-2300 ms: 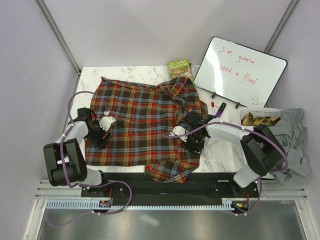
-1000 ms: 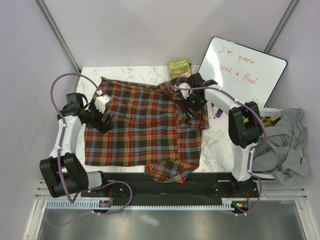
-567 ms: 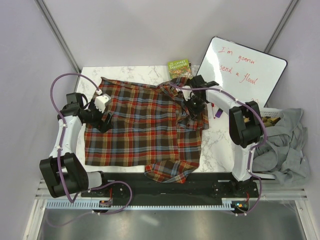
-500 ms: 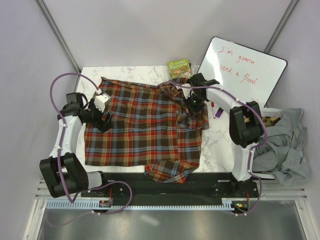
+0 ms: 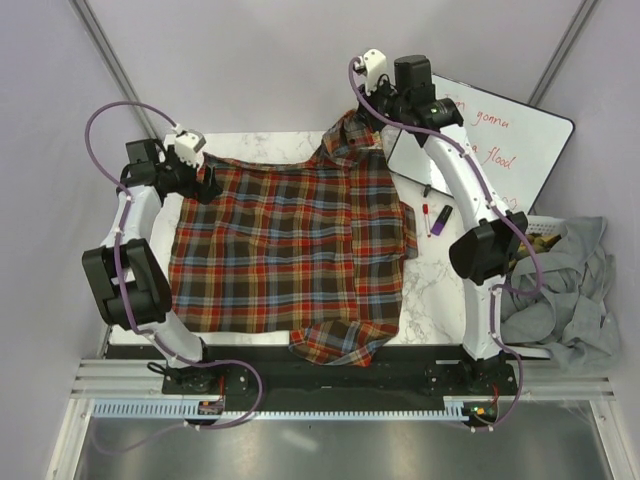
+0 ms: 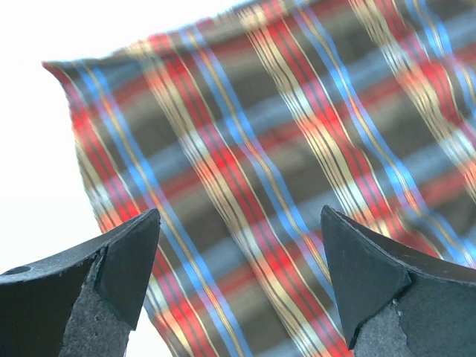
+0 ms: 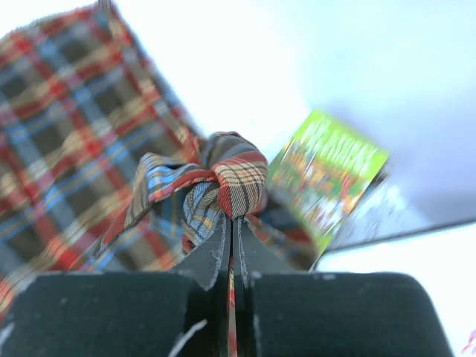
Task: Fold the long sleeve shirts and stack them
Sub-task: Flatten the shirt out
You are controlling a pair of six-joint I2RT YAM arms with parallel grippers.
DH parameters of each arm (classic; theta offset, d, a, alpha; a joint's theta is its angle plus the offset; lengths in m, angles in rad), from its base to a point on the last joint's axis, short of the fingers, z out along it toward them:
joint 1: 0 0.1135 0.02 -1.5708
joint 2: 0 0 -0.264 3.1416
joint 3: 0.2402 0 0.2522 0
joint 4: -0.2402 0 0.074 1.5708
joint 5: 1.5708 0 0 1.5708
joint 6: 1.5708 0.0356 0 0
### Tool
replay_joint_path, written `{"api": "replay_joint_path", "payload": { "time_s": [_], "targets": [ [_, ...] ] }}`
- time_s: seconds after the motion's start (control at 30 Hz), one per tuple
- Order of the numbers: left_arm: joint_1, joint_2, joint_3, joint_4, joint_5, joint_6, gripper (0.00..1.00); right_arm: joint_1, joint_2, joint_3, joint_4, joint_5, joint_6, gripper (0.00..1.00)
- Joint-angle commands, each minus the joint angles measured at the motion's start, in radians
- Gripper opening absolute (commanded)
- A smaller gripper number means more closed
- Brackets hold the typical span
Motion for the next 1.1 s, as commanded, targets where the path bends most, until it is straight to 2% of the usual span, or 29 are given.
{"api": "replay_joint_path", "payload": {
  "time_s": [0.0, 0.1, 0.2, 0.3, 0.33, 0.37, 0.4, 0.43, 0.47, 0.5, 0.53, 0.57, 0.6, 0.63, 0.67, 0.77, 0.8, 0.83, 0.9, 0.93, 1.07],
  "targets": [
    [0.007, 0.083, 0.101, 0.175, 0.075, -0.153, 0.95, 0.021, 0.062, 0.004, 0.188, 0.001, -0.077, 0.0],
    [0.007, 0.105, 0.099, 0.211, 0.122, -0.167, 0.91, 0.05, 0.045, -0.075, 0.319, 0.003, -0.134, 0.0],
    [0.007, 0.07, 0.038, 0.247, 0.279, -0.141, 0.87, 0.082, 0.019, -0.127, 0.331, -0.078, -0.249, 0.0],
    [-0.001, -0.005, -0.045, 0.287, 0.362, -0.153, 0.87, 0.133, -0.071, -0.281, 0.264, -0.144, -0.529, 0.01],
    [-0.002, -0.022, -0.06, 0.287, 0.376, -0.153, 0.87, 0.154, -0.101, -0.388, 0.215, -0.14, -0.666, 0.02],
    [-0.002, -0.059, -0.079, 0.287, 0.384, -0.153, 0.87, 0.197, -0.131, -0.451, 0.119, -0.128, -0.902, 0.02],
    [-0.002, -0.076, -0.112, 0.288, 0.391, -0.159, 0.86, 0.22, -0.198, -0.52, 0.082, -0.112, -1.031, 0.03],
    [-0.001, -0.093, -0.131, 0.282, 0.394, -0.161, 0.86, 0.267, -0.236, -0.676, 0.064, -0.083, -1.12, 0.06],
    [-0.001, -0.111, -0.149, 0.276, 0.402, -0.161, 0.87, 0.291, -0.321, -0.761, 0.086, -0.031, -1.264, 0.11],
    [-0.001, -0.143, -0.187, 0.27, 0.414, -0.153, 0.87, 0.311, -0.367, -0.847, 0.136, -0.004, -1.286, 0.18],
    [-0.001, -0.162, -0.206, 0.264, 0.417, -0.15, 0.87, 0.337, -0.409, -0.977, 0.203, 0.015, -1.273, 0.42],
    [-0.002, -0.179, -0.224, 0.261, 0.417, -0.15, 0.88, 0.34, -0.462, -1.006, 0.301, 0.026, -1.165, 0.53],
    [-0.002, -0.205, -0.25, 0.252, 0.413, -0.143, 0.89, 0.34, -0.472, -1.009, 0.316, 0.037, -1.09, 0.63],
    [-0.002, -0.217, -0.261, 0.238, 0.407, -0.132, 0.9, 0.331, -0.475, -0.966, 0.314, 0.056, -0.986, 0.69],
    [-0.007, -0.229, -0.273, 0.233, 0.391, -0.092, 0.9, 0.314, -0.465, -0.937, 0.308, 0.067, -0.793, 0.7],
    [-0.025, -0.275, -0.327, 0.232, 0.364, -0.007, 0.91, 0.173, -0.429, -0.831, 0.241, -0.078, -0.514, 0.7],
    [-0.031, -0.279, -0.332, 0.233, 0.356, 0.008, 0.91, 0.139, -0.416, -0.819, 0.238, -0.11, -0.324, 0.7],
    [-0.045, -0.285, -0.336, 0.232, 0.348, 0.02, 0.91, 0.08, -0.403, -0.8, 0.221, -0.139, -0.249, 0.66],
    [-0.061, -0.285, -0.336, 0.232, 0.325, 0.028, 0.9, 0.044, -0.356, -0.797, 0.204, -0.216, -0.044, 0.58],
    [-0.074, -0.282, -0.333, 0.232, 0.316, 0.029, 0.9, 0.038, -0.342, -0.808, 0.193, -0.233, 0.01, 0.51],
    [-0.1, -0.28, -0.329, 0.23, 0.287, 0.015, 0.9, 0.05, -0.317, -0.906, 0.306, -0.269, 0.258, 0.44]
  ]
}}
